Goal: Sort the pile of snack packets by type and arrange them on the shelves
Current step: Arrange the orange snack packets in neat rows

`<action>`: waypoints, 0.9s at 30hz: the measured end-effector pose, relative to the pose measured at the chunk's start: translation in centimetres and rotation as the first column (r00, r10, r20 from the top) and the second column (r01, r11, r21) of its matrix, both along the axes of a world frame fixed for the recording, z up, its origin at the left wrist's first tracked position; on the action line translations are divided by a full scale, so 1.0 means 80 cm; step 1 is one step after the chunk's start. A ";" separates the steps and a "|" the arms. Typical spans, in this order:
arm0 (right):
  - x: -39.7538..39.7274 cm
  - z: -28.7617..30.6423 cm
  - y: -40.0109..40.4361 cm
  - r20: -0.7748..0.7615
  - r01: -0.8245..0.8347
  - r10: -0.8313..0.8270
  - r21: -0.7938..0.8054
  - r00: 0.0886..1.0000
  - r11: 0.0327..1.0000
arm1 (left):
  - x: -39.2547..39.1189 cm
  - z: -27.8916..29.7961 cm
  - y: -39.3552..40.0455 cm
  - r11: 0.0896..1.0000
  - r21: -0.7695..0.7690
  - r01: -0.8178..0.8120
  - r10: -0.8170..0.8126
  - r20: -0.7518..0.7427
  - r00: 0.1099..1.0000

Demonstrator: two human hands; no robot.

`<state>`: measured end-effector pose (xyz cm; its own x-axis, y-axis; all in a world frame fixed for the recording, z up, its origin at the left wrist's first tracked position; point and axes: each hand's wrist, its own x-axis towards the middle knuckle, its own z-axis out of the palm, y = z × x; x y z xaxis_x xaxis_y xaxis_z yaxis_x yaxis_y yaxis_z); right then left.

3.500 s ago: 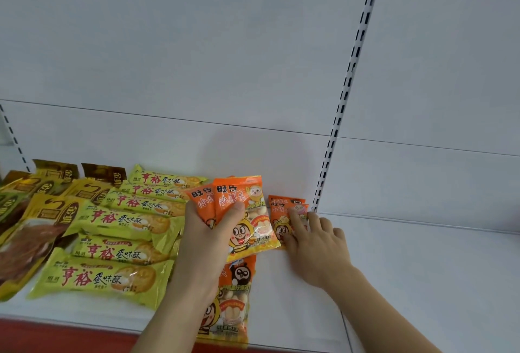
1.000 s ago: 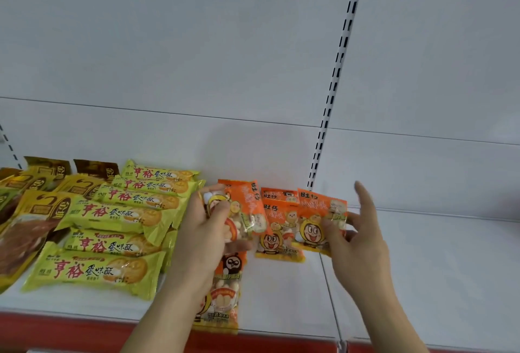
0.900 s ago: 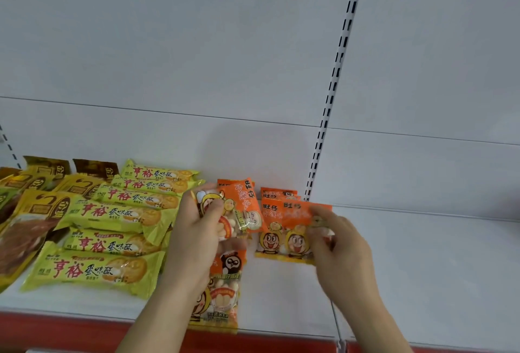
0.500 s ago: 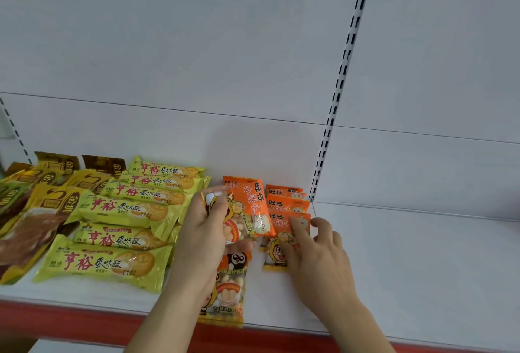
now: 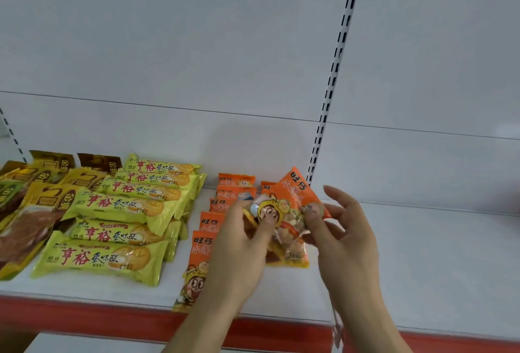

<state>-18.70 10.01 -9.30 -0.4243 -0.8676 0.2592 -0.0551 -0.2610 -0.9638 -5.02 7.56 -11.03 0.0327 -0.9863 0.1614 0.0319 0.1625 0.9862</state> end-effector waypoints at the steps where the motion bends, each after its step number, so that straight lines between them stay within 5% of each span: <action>1: -0.008 0.003 -0.001 -0.021 0.025 -0.025 -0.009 0.999 1.000 | 0.004 -0.001 0.002 1.000 -0.005 0.011 -0.010 0.068 0.998; 3: -0.022 0.002 -0.002 -0.089 0.031 -0.031 -0.004 0.996 1.000 | 0.012 -0.001 0.009 0.997 -0.075 -0.003 0.026 0.306 0.952; 7: -0.042 -0.015 -0.008 -0.385 -0.108 0.170 0.177 0.907 0.978 | 0.033 -0.003 0.011 0.894 -0.438 -0.098 0.382 0.628 0.678; 10: -0.043 -0.036 -0.015 -0.653 -0.106 0.229 0.223 0.722 0.969 | 0.043 -0.022 0.001 0.809 -0.587 0.019 0.502 0.707 0.498; 13: -0.042 -0.055 -0.023 -0.834 -0.075 0.213 0.203 0.510 0.976 | 0.049 -0.046 -0.003 0.820 -0.566 0.080 0.499 0.777 0.384; 19: -0.029 -0.075 -0.002 -0.935 -0.046 0.094 0.084 0.342 0.995 | 0.051 -0.073 -0.005 0.856 -0.506 0.108 0.448 0.830 0.332; 23: -0.027 -0.084 0.006 -0.972 -0.068 0.173 0.164 0.157 0.984 | 0.050 -0.077 -0.004 0.851 -0.515 0.106 0.458 0.825 0.332; 27: -0.027 -0.076 0.013 -0.969 -0.060 0.237 0.233 0.073 0.971 | 0.049 -0.075 -0.001 0.841 -0.533 0.096 0.476 0.811 0.341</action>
